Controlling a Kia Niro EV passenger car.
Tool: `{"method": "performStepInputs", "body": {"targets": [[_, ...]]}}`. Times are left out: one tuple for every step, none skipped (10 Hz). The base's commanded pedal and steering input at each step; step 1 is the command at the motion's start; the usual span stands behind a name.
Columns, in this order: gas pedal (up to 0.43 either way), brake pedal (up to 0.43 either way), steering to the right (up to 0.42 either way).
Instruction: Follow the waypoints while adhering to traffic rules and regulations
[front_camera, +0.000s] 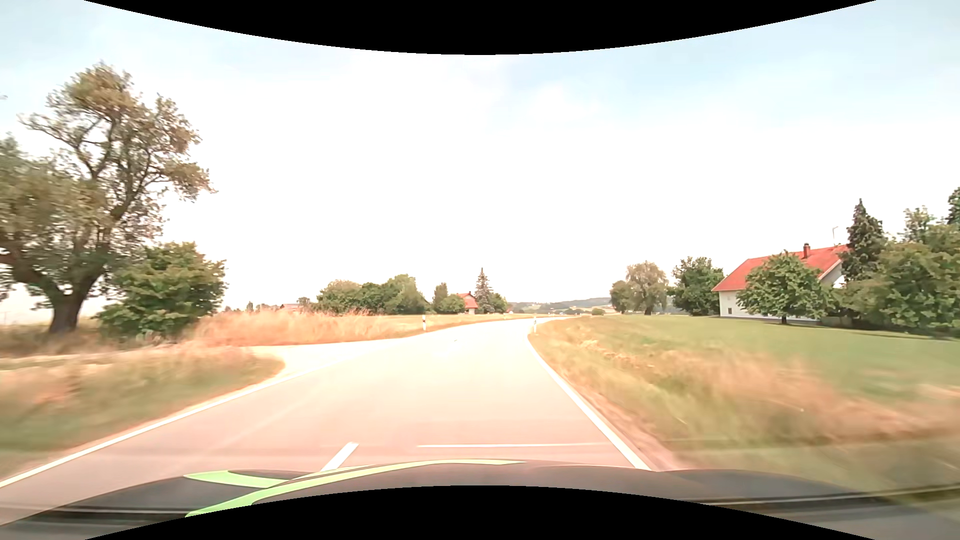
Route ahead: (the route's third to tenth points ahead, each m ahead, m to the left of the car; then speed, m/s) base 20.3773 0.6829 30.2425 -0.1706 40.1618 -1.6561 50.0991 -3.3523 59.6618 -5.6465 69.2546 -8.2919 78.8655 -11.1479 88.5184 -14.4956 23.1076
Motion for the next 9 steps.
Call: {"method": "performStepInputs", "body": {"targets": [[0.248,0.0,0.026],[0.248,0.0,0.026],[0.248,0.0,0.026],[0.248,0.0,0.026],[0.248,0.0,0.026],[0.248,0.0,0.026],[0.248,0.0,0.025],[0.248,0.0,0.025],[0.248,0.0,0.026]]}}
